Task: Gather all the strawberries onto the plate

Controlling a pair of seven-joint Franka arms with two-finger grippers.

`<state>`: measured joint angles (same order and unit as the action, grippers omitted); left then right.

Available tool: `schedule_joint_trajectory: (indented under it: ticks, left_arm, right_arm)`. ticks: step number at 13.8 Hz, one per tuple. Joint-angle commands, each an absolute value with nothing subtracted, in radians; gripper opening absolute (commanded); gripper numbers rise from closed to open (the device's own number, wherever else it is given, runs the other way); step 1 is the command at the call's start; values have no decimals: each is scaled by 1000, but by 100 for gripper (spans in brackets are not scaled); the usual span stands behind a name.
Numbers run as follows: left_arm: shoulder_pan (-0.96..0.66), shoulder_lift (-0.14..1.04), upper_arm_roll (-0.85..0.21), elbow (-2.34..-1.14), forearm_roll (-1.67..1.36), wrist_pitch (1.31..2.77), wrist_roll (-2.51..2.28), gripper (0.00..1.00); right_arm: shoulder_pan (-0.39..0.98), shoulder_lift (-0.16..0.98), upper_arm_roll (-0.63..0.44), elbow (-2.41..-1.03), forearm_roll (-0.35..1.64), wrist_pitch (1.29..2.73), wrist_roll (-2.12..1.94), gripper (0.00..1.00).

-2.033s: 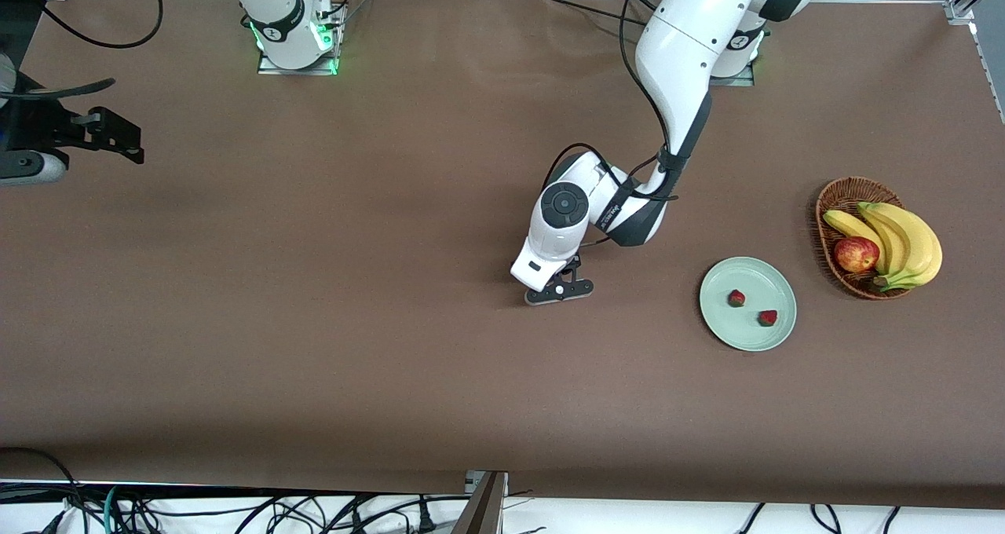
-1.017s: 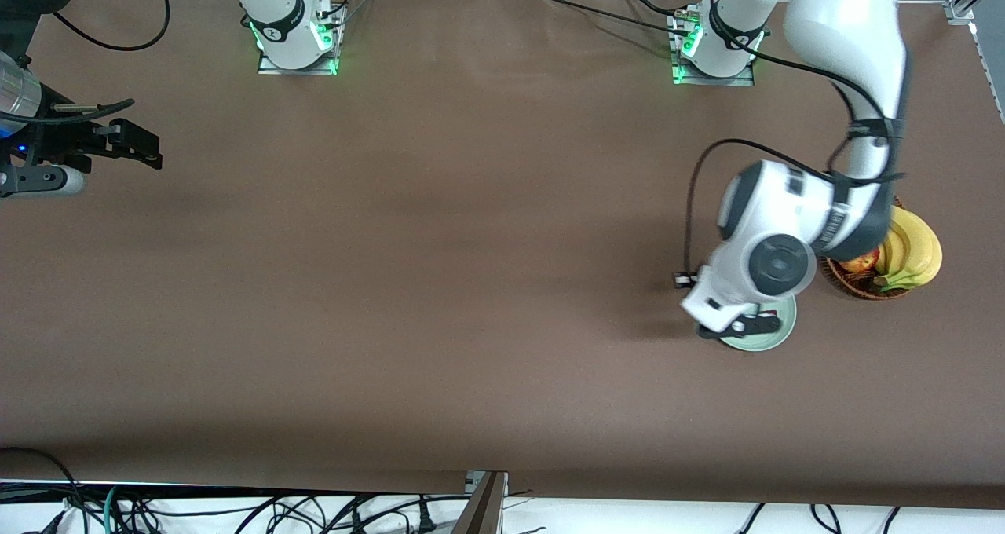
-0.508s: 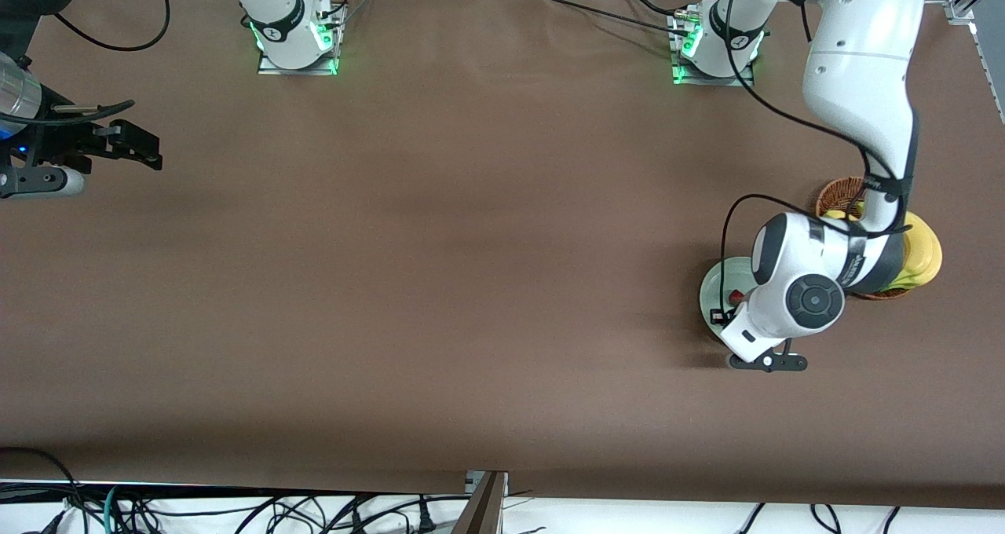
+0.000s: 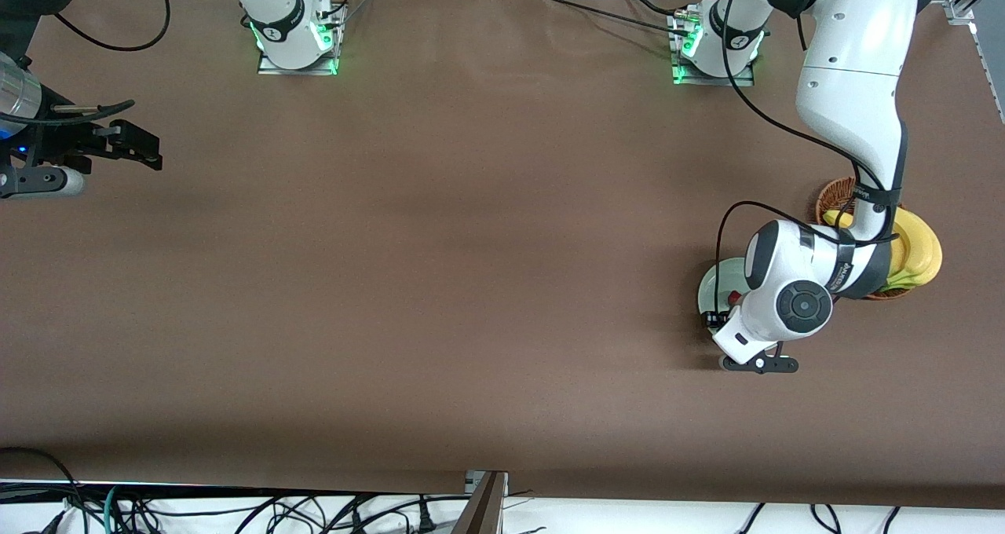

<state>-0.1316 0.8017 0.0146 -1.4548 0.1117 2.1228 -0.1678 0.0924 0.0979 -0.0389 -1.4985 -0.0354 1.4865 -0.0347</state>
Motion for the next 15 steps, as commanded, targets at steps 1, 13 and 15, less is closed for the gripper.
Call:
schedule_joint_trajectory:
  ticks: [1,13,15]
  left_arm:
    - [-120,732,2,-1451,135,2039,-153,100]
    - [-121,206,-43,-1437,26,1577,-103,100]
    - [-66,118,-44,-1483,-6,1583,-85,100]
  right_arm:
    - [83,100,-31,-1488,-21,1488,-25,100]
    - [81,100,-32,-1488,-23,1489,-23,100]
    - [81,100,-31,-1488,-23,1489,-21,100]
